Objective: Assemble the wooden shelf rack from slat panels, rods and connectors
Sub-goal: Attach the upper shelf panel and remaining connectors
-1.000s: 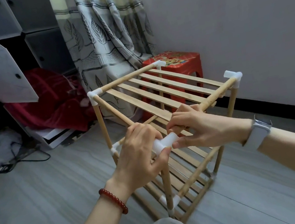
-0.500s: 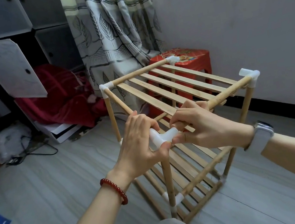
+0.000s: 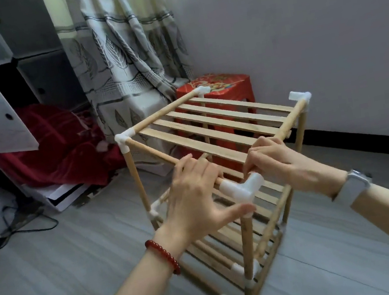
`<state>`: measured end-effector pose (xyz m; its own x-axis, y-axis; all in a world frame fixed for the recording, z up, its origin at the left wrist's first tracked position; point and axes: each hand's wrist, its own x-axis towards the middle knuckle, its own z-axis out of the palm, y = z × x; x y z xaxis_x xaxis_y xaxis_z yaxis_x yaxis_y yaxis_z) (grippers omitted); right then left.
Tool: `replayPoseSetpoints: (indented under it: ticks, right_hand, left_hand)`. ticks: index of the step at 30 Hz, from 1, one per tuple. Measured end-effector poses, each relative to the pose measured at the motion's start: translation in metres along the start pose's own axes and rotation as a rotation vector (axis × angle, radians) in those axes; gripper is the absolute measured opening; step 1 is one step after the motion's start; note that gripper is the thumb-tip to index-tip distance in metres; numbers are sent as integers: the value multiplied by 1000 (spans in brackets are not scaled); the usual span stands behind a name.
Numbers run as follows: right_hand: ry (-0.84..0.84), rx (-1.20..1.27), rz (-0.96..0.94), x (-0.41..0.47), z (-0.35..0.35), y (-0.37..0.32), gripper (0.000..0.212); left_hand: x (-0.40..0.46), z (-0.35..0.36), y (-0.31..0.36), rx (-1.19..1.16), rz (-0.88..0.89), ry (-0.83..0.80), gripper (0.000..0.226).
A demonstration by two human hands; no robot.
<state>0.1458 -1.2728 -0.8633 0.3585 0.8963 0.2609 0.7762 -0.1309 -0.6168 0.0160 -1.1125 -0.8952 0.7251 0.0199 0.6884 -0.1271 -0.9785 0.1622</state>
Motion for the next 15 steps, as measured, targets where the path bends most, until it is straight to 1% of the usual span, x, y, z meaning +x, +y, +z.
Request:
replayPoseSetpoints:
  ticks: [2, 4, 5, 7, 9, 11, 12, 13, 14, 15]
  right_hand:
    - [173, -48, 3, -9, 5, 5, 39]
    - [305, -84, 7, -17, 8, 10, 42]
    - [338, -61, 27, -20, 8, 11, 43]
    - [350, -4, 83, -24, 7, 15, 43]
    - [336, 33, 107, -26, 8, 16, 38]
    - [390, 84, 77, -25, 10, 13, 29]
    - [471, 136, 61, -25, 12, 12, 24]
    - [587, 210, 63, -25, 13, 12, 19]
    - [712, 298, 99, -26, 15, 14, 18]
    - [812, 394, 180, -30, 19, 16, 18]
  left_hand:
    - [2, 13, 23, 47, -17, 44, 71]
    - [5, 21, 42, 89, -44, 70, 72]
    - [6, 23, 48, 115, -55, 80, 73]
    - [9, 25, 53, 153, -55, 85, 72]
    - [13, 25, 53, 154, -23, 79, 68]
    - [18, 27, 52, 143, 18, 106, 62]
    - [20, 28, 53, 139, 29, 122, 59]
    - [23, 30, 54, 136, 37, 131, 57]
    - [27, 30, 54, 137, 52, 116, 57]
    - [31, 30, 51, 134, 84, 71, 58]
